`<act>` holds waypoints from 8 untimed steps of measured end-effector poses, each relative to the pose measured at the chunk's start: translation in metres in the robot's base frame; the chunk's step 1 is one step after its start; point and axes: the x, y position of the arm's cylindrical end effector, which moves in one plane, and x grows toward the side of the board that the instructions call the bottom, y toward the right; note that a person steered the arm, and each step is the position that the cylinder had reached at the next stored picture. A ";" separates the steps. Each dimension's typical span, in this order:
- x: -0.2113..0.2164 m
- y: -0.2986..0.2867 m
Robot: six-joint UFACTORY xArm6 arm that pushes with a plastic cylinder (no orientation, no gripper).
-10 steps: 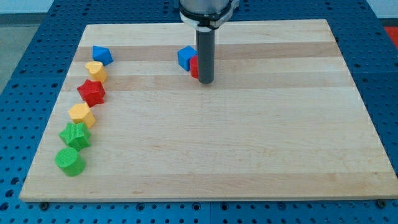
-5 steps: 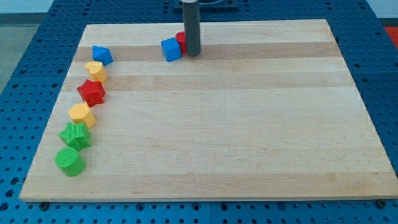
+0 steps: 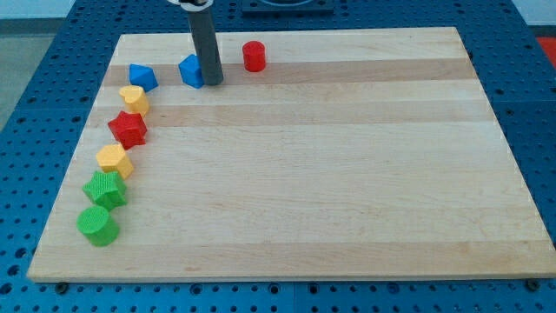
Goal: Move the blue cube above the vertical line of blocks
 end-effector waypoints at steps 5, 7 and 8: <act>-0.021 -0.046; -0.034 -0.059; -0.039 -0.068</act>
